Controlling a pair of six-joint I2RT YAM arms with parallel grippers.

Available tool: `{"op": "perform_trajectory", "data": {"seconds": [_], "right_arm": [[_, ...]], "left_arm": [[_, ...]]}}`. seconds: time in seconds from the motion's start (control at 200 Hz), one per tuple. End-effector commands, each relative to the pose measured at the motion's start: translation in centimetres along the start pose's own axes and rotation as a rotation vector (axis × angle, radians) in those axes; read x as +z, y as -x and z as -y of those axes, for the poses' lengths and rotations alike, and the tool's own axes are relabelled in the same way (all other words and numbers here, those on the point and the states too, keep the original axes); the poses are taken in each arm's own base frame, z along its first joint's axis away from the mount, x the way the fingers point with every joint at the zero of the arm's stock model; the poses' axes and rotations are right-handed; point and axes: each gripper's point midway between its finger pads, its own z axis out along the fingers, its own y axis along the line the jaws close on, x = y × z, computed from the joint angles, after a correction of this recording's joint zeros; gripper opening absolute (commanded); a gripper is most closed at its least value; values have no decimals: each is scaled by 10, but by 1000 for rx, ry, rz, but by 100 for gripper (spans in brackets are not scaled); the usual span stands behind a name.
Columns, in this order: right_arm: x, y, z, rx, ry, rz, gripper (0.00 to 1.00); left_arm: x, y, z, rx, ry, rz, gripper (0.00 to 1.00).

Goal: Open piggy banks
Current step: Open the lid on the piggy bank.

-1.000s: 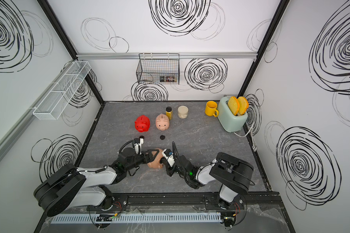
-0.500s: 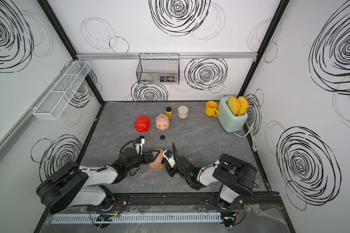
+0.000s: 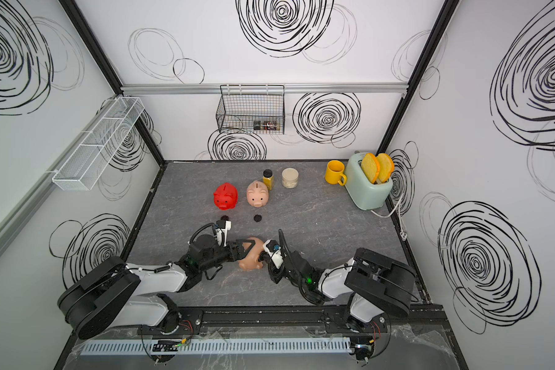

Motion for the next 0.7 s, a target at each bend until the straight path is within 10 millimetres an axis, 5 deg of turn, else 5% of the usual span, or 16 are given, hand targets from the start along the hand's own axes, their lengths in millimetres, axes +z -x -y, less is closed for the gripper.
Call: {"op": "perform_trajectory", "data": {"seconds": [0.0,0.405,0.695], "right_arm": [[-5,1,4,4,-23,6,0],[-16,-4,2,50,-18,3,0],[-25,-7,0,261,-38,-110,0]], "left_arm": [[-13,-65,-56,-58,199,-223,90],[-12,-63,-53,-58,191,-224,90],[-12,-54,-47,-45,195,-202,91]]}}
